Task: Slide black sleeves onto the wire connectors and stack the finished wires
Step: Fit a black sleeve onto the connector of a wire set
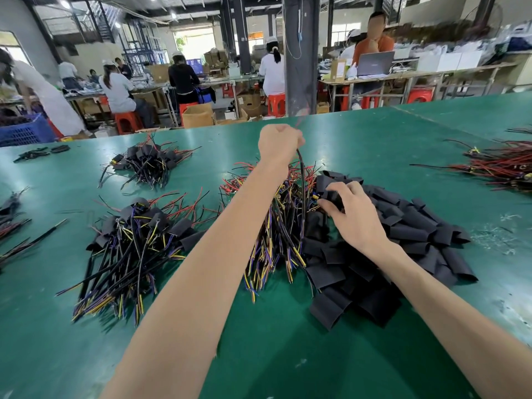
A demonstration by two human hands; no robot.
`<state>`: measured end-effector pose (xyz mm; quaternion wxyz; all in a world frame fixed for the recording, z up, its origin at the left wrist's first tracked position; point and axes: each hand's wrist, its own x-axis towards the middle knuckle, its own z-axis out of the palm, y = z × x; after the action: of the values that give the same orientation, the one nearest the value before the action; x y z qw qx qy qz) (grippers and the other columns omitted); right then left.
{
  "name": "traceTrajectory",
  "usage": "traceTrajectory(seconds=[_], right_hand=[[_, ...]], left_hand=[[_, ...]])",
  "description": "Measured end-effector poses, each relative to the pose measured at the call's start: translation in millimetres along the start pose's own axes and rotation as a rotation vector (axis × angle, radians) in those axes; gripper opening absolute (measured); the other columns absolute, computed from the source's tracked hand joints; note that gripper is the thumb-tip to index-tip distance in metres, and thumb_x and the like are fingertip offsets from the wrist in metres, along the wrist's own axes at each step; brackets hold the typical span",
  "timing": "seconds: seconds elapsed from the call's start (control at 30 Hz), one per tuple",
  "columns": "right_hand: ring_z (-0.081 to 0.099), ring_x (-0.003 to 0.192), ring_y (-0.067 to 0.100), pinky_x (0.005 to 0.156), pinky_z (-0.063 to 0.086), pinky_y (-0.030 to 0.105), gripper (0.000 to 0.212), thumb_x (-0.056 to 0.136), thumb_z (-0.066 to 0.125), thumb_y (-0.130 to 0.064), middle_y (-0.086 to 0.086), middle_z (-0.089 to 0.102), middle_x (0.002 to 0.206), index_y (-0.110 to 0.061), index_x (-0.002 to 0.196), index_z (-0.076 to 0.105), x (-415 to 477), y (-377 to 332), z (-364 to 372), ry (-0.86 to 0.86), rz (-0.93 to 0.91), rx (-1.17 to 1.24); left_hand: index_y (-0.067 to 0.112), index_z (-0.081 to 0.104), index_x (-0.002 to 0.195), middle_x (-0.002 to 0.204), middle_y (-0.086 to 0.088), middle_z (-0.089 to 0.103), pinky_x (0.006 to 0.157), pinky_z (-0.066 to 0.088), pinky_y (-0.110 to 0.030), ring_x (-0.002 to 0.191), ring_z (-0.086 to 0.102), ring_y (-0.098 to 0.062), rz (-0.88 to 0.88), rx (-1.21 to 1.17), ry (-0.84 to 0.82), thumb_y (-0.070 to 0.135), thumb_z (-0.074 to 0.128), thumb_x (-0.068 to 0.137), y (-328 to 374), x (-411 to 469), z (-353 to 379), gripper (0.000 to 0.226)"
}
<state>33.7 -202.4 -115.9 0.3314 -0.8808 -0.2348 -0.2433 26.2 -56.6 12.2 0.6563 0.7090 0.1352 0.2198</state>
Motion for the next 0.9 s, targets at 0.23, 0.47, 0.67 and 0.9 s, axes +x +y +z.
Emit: traceTrajectory(seconds=[0.23,0.47,0.67,0.9], right_hand=[[0.050,0.086,0.022,0.075,0.034,0.027,0.021,0.092,0.057,-0.027,0.009,0.054,0.098,-0.007,0.100,0.055,6.3,1.1,1.8,-0.021,0.127,0.250],[0.038,0.044,0.008,0.040,0.030,0.021,0.027,0.100,0.038,-0.037,0.004,0.040,0.075,-0.011,0.095,0.043,18.0,-5.0,1.6,-0.126,0.642,1.107],[0.038,0.057,0.012,0.046,0.037,0.022,0.009,0.099,0.044,-0.015,0.003,0.035,0.078,-0.008,0.095,0.045,18.6,-12.0,-2.1,-0.228,0.644,1.311],[0.056,0.065,0.010,0.065,0.049,0.019,0.020,0.092,0.053,0.001,0.007,0.056,0.085,-0.008,0.110,0.051,3.7,-36.4,-4.9,-0.207,0.207,0.687]], left_hand=[[-0.005,0.053,0.080,0.073,-0.013,0.050,0.043,0.035,-0.016,0.051,0.043,-0.011,0.055,-0.306,-0.037,-0.013,0.047,0.086,57.7,-27.9,-37.8,0.011],[0.013,0.069,0.090,0.081,0.004,0.066,0.054,0.041,-0.016,0.056,0.054,0.002,0.792,0.719,0.173,0.021,0.047,0.096,75.0,-54.1,-99.6,0.024],[0.009,0.070,0.096,0.094,-0.009,0.064,0.084,0.035,-0.029,0.096,0.054,-0.027,0.755,1.026,0.100,0.021,0.055,0.095,-14.1,-71.0,-124.7,0.019],[0.011,0.075,0.093,0.084,0.000,0.067,0.078,0.036,-0.015,0.081,0.054,-0.016,0.723,0.754,0.112,0.007,0.067,0.086,-68.7,-85.6,-133.9,0.012]])
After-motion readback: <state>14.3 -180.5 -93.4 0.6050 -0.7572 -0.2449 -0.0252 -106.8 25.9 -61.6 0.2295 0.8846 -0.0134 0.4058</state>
